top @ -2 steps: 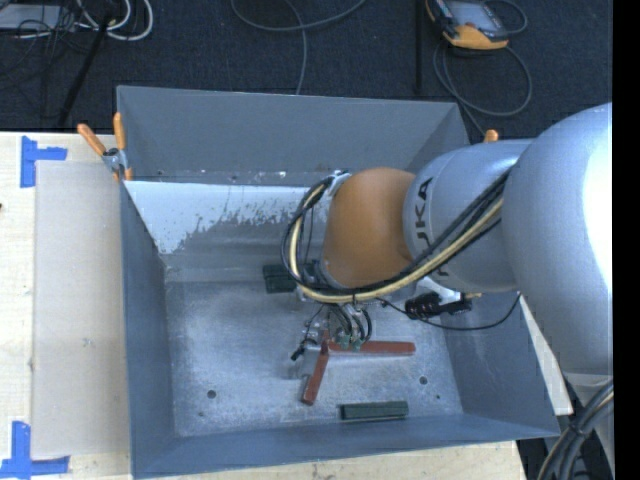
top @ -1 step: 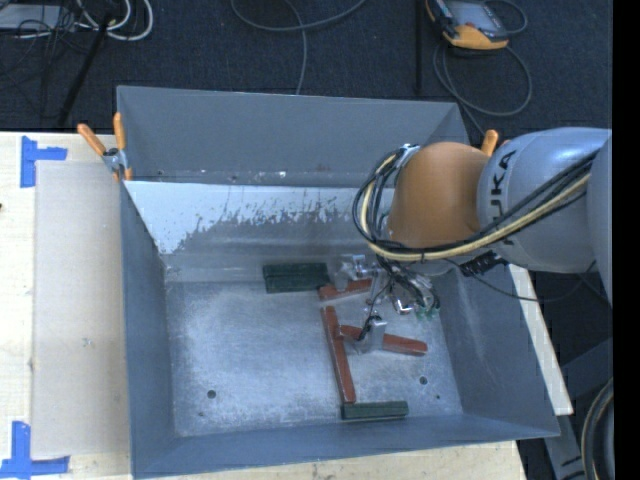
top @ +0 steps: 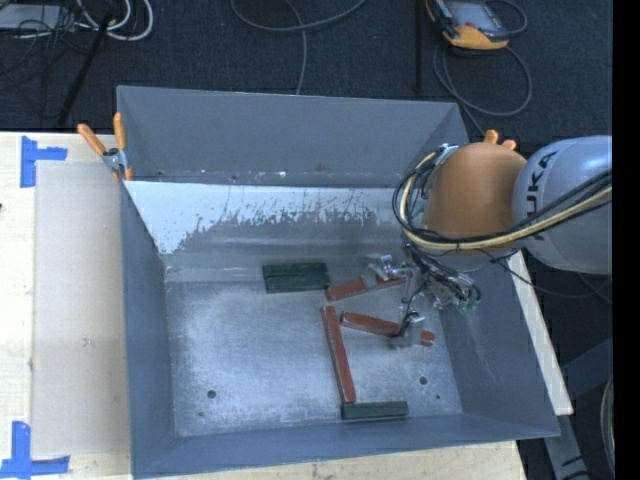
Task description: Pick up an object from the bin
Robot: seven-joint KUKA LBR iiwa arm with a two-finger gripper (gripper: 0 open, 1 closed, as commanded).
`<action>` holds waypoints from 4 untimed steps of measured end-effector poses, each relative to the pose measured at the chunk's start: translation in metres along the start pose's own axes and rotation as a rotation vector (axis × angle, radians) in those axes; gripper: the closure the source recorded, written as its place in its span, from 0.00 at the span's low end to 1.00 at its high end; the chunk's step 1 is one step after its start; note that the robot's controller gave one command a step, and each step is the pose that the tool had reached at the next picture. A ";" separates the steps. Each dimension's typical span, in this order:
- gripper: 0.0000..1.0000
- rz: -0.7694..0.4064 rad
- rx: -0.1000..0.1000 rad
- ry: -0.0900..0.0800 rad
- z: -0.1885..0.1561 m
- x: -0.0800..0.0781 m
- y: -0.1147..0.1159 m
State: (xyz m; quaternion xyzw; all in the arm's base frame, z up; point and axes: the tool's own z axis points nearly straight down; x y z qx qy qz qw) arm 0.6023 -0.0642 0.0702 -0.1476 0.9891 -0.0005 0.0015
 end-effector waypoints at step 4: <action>1.00 -0.370 -0.001 0.000 -0.080 0.044 0.016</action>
Offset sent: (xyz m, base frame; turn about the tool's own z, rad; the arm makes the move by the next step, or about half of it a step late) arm 0.0000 0.0000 0.0000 0.0000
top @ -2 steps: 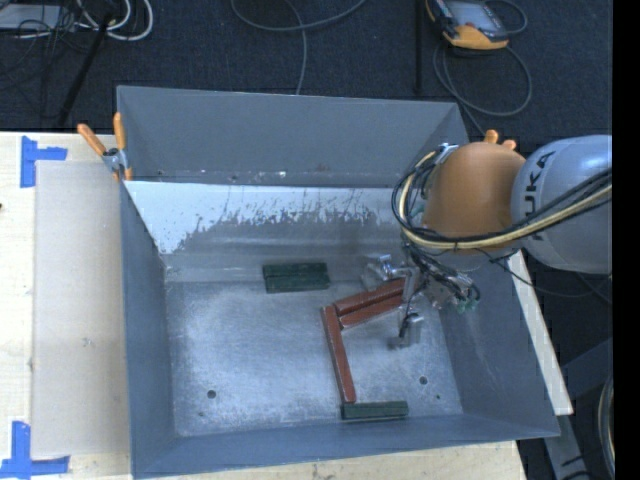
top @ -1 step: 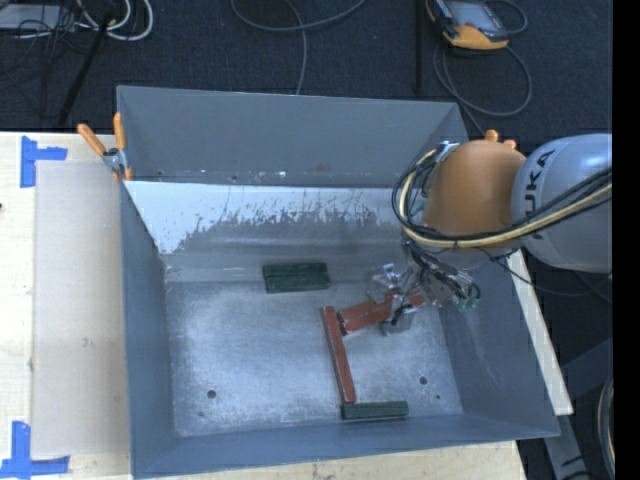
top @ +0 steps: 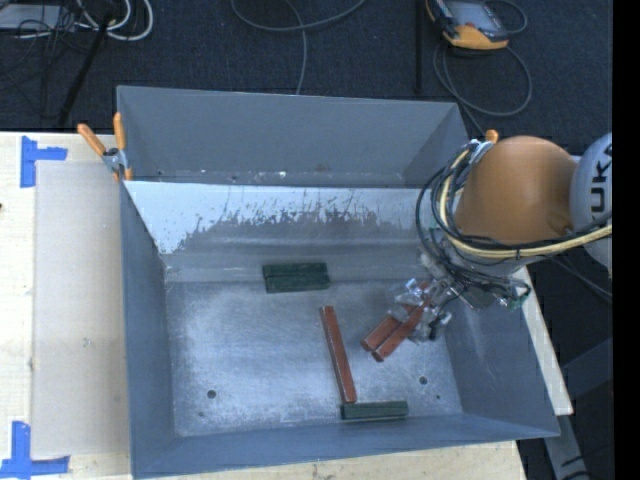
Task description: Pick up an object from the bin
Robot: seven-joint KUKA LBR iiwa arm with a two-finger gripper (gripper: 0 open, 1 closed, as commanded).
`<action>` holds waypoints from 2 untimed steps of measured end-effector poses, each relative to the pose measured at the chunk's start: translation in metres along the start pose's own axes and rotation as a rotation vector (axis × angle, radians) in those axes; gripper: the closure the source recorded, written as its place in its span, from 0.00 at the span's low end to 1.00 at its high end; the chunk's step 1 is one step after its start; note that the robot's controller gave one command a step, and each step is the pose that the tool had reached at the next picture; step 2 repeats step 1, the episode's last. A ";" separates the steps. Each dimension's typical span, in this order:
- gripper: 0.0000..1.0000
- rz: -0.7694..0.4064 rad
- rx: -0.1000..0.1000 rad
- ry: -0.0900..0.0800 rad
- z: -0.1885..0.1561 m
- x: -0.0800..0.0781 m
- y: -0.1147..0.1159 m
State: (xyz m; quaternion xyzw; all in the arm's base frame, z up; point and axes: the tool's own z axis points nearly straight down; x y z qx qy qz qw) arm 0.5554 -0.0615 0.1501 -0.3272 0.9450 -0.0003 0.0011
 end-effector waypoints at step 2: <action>1.00 0.002 0.004 -0.005 -0.105 -0.012 0.000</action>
Offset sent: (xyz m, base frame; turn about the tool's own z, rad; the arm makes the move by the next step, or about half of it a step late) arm 0.0066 0.0064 0.1010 -0.0008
